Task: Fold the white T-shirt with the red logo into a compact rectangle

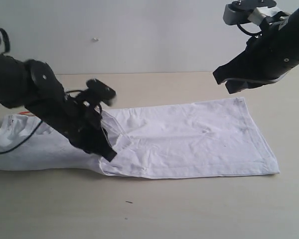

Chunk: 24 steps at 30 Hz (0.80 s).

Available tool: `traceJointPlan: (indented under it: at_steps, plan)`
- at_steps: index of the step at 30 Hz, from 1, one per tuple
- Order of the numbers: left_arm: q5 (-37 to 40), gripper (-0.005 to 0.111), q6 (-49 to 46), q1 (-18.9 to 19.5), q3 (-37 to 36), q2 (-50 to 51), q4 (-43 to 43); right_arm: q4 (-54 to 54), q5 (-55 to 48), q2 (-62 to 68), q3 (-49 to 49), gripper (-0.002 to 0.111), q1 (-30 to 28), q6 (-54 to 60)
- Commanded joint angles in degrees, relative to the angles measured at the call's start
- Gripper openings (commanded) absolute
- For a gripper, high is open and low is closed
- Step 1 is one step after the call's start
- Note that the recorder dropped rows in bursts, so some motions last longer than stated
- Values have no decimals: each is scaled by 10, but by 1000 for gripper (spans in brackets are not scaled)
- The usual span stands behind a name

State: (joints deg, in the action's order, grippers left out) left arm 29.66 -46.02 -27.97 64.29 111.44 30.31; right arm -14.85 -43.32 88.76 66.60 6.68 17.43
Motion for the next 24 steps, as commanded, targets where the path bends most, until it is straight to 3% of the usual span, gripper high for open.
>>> traceJointPlan:
  at_steps: [1,7,10,16,24]
  plan:
    - [-117,7,41,-53,-7,26,21,-1,-24,-6,0,0,-1,5]
    - [-97,9,24,-66,-7,-9,-18,-1,-7,-6,0,0,-1,5]
    - [-157,9,105,-31,-7,-10,-15,-1,-8,-6,0,0,-1,5]
    - [-73,9,106,-29,-7,58,-72,-1,-3,-6,0,0,-1,5]
    - [-95,9,106,-25,-7,8,-69,-1,-3,-6,0,0,-1,5]
